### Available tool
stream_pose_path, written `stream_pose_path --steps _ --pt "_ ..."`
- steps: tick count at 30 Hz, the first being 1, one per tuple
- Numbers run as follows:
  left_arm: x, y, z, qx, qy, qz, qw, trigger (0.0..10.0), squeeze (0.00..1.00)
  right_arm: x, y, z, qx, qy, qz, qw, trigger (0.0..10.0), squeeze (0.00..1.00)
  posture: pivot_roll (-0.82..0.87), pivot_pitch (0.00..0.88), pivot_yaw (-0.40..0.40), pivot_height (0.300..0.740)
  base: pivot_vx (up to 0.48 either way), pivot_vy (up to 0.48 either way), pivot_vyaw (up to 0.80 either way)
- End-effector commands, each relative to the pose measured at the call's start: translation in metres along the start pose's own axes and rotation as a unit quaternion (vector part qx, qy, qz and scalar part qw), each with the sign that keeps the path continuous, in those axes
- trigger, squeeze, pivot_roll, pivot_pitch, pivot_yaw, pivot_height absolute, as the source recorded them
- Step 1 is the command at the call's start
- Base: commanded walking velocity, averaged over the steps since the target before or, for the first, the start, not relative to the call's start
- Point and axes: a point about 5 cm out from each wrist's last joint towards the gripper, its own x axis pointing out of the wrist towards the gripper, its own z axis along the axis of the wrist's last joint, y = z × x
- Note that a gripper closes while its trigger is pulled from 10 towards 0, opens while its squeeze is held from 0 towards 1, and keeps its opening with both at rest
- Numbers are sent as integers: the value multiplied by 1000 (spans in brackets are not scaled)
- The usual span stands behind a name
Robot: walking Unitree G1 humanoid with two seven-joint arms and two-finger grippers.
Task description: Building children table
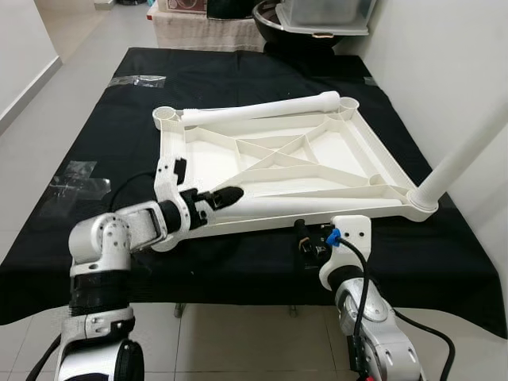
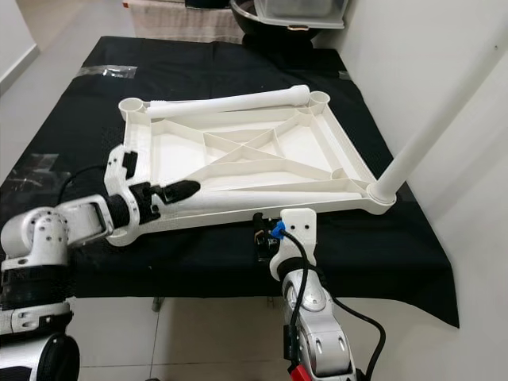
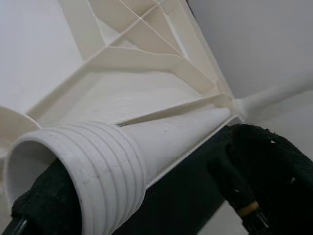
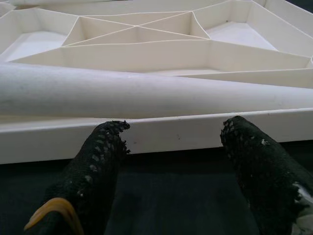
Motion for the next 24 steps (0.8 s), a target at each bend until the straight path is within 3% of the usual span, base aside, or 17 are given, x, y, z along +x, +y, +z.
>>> stream_pose_path --steps 1,7,16,17,24 --pt "0 -5 -2 -16 17 -33 999 10000 0 -1 -1 0 4 4 -5 1000 10000 0 77 139 -79 740 0 0 0" --pt "-8 -10 -10 -34 64 -69 995 10000 0 -1 -1 0 7 6 -7 1000 10000 0 83 143 -77 740 0 0 0" --pt "-13 -7 -18 -43 103 -72 991 10000 0 -1 -2 0 7 6 -9 1000 10000 0 82 141 -74 740 0 0 0" --pt "-13 -3 -18 -52 104 -60 991 0 0 -1 -2 0 7 6 -10 1000 10000 0 80 141 -75 740 0 0 0" --pt "-13 0 -19 -65 107 -54 991 0 0 -1 -2 0 7 7 -11 1000 10000 0 81 140 -75 740 0 0 0"
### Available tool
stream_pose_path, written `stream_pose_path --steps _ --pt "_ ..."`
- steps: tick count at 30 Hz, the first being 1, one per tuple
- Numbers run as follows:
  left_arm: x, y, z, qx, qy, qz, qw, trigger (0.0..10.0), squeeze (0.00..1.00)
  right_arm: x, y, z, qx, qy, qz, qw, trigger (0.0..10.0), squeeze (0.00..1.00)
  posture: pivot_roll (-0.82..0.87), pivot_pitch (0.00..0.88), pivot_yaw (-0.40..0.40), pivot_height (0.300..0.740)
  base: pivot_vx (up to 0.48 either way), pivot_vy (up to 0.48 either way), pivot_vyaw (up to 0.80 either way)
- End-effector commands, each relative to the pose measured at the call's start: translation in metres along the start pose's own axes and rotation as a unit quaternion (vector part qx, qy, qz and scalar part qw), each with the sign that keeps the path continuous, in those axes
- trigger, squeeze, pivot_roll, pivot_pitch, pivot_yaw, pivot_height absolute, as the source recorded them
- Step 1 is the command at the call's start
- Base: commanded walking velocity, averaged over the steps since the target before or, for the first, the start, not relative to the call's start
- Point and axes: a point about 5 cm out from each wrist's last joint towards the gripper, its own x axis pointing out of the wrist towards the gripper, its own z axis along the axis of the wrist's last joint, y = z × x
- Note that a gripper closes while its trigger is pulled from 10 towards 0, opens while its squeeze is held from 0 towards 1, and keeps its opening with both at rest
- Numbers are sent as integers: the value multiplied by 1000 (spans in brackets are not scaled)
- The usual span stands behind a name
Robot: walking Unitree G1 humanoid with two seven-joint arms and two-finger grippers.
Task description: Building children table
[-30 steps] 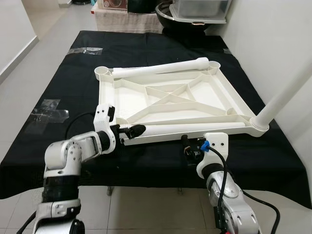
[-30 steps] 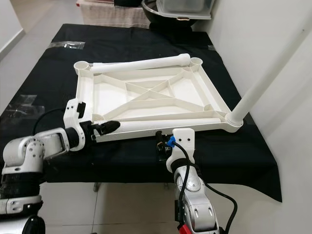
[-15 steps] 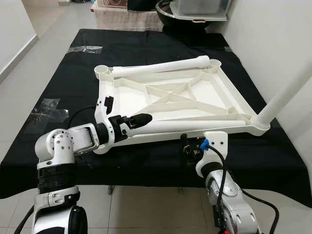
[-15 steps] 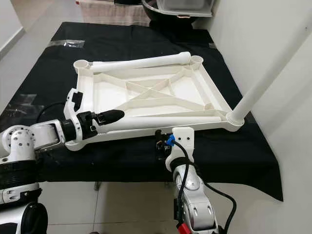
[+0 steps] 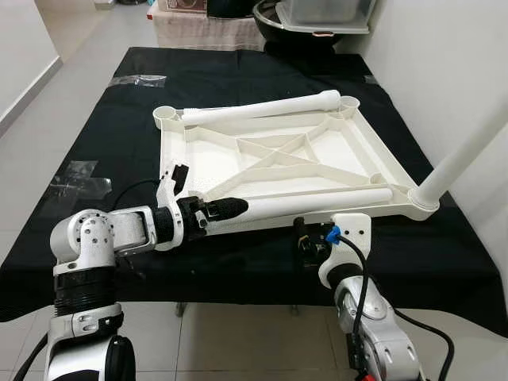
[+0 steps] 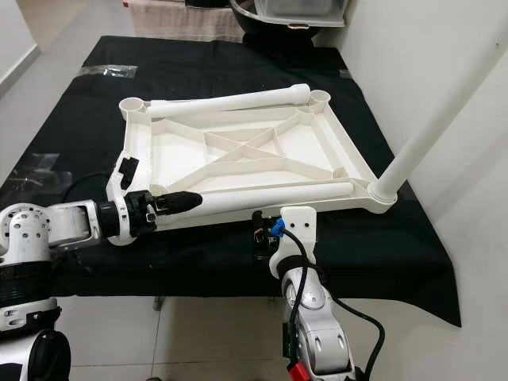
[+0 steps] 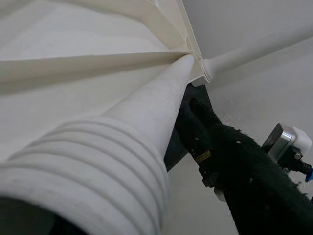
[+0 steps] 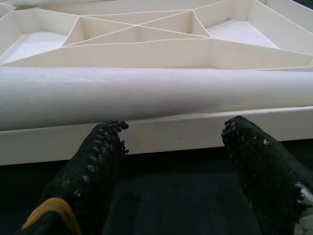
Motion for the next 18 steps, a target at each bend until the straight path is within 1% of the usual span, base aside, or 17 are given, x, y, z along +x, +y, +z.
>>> stream_pose_path --steps 1,5,9,12,15,18 --pt "0 4 -7 -15 18 3 1000 0 0 -2 -3 -1 4 6 -9 1000 10000 0 80 140 -75 740 0 0 0" --pt "-1 5 -9 -18 26 5 999 0 0 -1 -4 -1 1 7 -9 1000 10000 0 80 140 -75 740 0 0 0" --pt "-2 5 -9 -12 26 4 1000 0 0 -1 -4 -2 2 9 -11 1000 10000 0 82 141 -76 740 0 0 0" --pt "-5 3 -5 -9 18 4 1000 0 0 -1 -4 -2 5 11 -10 1000 10000 0 82 138 -76 740 0 0 0" --pt "-10 -3 3 -1 0 -8 1000 0 0 0 -5 -3 14 13 -9 1000 10000 0 87 132 -77 740 0 0 0" --pt "-13 -4 5 3 -8 -9 1000 0 0 1 -6 -3 21 12 -10 1000 10000 0 88 127 -77 740 0 0 0"
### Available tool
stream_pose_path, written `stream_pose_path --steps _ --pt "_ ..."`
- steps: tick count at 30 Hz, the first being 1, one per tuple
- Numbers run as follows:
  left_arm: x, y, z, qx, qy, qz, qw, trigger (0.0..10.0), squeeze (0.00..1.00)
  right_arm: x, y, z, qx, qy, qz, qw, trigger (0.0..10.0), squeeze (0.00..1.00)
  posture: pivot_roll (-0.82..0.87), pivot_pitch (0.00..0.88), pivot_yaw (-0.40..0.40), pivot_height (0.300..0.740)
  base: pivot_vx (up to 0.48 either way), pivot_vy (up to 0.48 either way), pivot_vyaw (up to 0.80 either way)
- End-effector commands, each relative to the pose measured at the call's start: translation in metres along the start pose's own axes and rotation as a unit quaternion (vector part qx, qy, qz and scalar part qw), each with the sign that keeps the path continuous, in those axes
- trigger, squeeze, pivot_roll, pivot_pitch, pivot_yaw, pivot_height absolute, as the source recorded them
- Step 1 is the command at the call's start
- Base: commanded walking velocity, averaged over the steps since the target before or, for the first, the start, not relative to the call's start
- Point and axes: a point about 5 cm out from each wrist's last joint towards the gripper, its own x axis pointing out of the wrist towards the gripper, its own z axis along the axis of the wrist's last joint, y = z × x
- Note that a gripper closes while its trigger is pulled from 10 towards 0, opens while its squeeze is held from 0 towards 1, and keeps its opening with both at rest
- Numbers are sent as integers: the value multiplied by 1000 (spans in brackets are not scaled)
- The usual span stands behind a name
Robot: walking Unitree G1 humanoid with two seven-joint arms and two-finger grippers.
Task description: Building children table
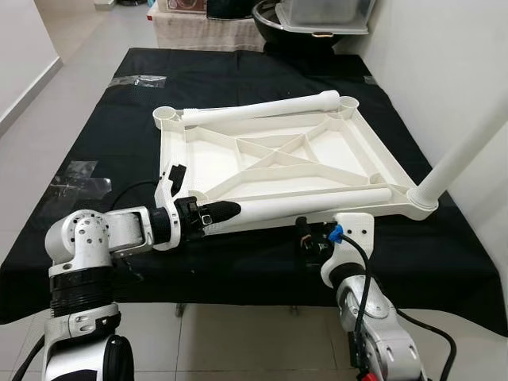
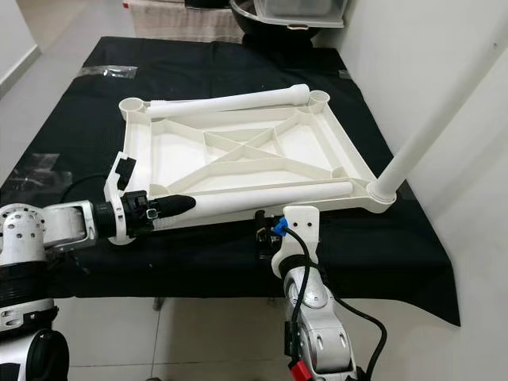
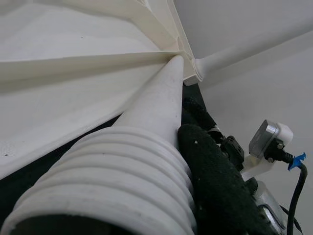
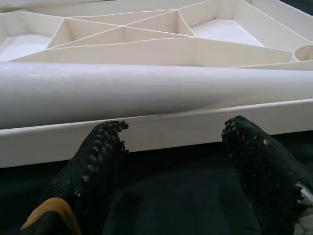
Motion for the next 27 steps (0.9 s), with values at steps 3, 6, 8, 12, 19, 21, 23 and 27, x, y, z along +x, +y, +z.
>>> stream_pose_path --steps 3,6,8,12,19,21,23,27 --pt "-7 -3 3 8 -11 2 1000 0 0 1 -3 -1 18 4 -2 1000 10000 0 89 121 -79 740 0 0 0" --pt "-10 -6 7 12 -30 -2 999 0 0 2 -5 2 42 -6 1 999 10000 0 90 117 -80 740 0 0 0" --pt "-12 -9 11 19 -45 -9 999 0 0 4 -4 5 77 -7 6 997 10000 0 89 107 -78 740 0 0 0" --pt "-15 -14 19 19 -82 -24 996 0 0 9 -3 11 157 -5 14 988 10000 0 88 100 -78 740 0 0 0" --pt "-14 -24 26 27 -124 -57 990 0 0 18 7 31 272 -19 58 960 10000 0 82 120 -80 740 0 0 0" --pt "-15 -26 27 32 -127 -61 989 0 0 18 10 36 291 -22 74 954 10000 0 82 120 -80 740 0 0 0" --pt "-18 -31 27 49 -137 -72 987 0 0 21 15 50 389 -32 113 914 10000 0 81 115 -89 740 0 0 0" --pt "-22 -33 25 63 -149 -70 984 0 0 21 17 62 484 -45 166 858 10000 0 82 114 -94 740 0 0 0"
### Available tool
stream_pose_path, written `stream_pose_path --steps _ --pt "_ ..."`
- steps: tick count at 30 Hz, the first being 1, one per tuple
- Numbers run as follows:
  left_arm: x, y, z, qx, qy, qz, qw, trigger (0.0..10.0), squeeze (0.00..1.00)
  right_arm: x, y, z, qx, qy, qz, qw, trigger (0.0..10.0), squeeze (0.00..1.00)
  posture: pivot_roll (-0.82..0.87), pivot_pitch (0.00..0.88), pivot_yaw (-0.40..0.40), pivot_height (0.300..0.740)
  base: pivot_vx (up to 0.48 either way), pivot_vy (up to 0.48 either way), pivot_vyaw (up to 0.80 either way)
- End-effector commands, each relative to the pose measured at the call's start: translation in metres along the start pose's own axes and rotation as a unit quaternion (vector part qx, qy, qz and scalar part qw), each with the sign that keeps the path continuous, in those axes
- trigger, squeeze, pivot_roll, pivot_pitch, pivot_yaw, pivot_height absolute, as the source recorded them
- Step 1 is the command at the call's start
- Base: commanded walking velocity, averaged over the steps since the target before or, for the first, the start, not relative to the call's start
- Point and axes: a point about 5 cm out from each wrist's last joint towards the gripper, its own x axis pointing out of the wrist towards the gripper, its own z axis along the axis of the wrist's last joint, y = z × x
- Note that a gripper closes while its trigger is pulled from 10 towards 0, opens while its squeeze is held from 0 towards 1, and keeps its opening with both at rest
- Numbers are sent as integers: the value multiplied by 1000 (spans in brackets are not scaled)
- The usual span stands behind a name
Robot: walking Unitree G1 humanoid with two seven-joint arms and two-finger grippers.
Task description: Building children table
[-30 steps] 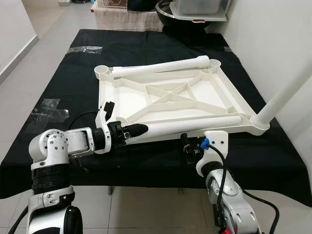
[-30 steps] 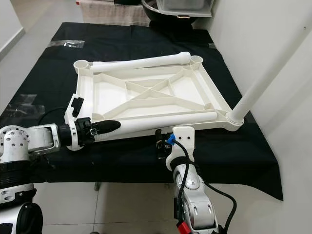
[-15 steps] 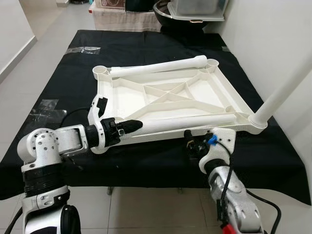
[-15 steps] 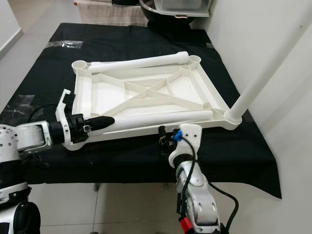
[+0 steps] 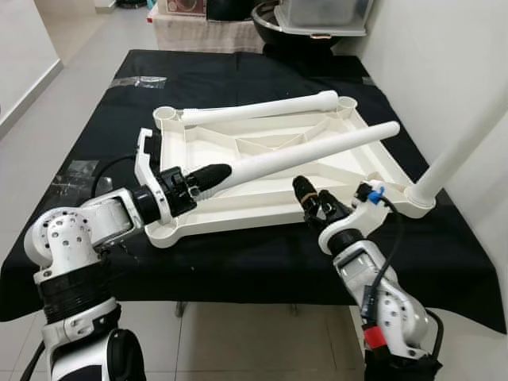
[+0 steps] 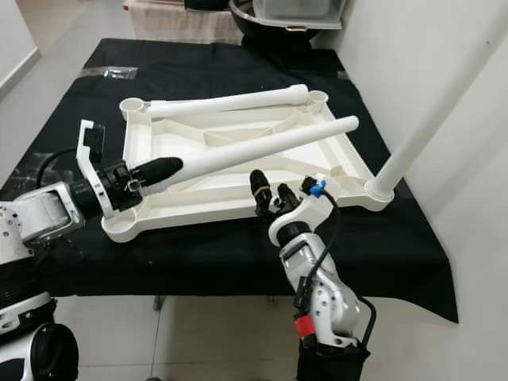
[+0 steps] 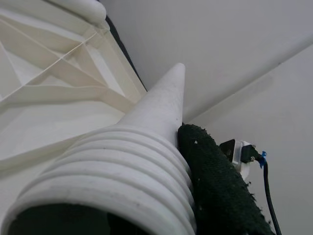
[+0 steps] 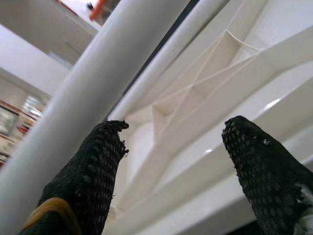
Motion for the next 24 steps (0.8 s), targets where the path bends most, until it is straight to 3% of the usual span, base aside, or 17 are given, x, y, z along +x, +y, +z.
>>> stream_pose_path --steps 1,2,4,5,6,14,20,24 --pt "-4 -4 1 12 -12 -12 1000 0 0 5 17 -1 85 -3 47 995 10000 0 82 114 -94 740 0 0 0" --pt "-6 -3 2 21 -20 -7 1000 0 0 5 21 1 124 -3 73 990 10000 0 82 108 -98 740 0 0 0" --pt "-6 -3 2 21 -20 -7 1000 0 0 5 21 1 124 -3 73 990 10000 0 82 108 -98 740 0 0 0" --pt "-8 -3 4 26 -30 -1 999 2510 0 4 24 3 147 2 94 985 10000 0 77 111 -101 740 0 0 0" --pt "-9 -3 6 28 -39 1 999 10000 0 2 26 5 160 9 115 980 10000 0 78 108 -98 740 0 0 0" --pt "-8 -10 1 39 -41 -19 998 10000 0 4 36 5 180 21 147 972 10000 0 78 96 -101 740 0 0 0" --pt "0 -30 -23 40 -27 -73 996 10000 0 20 53 -8 208 69 170 961 10000 0 83 88 -103 740 0 0 0" --pt "2 -33 -29 37 -20 -81 996 10000 0 26 57 -9 212 74 165 960 10000 0 84 91 -106 740 0 0 0"
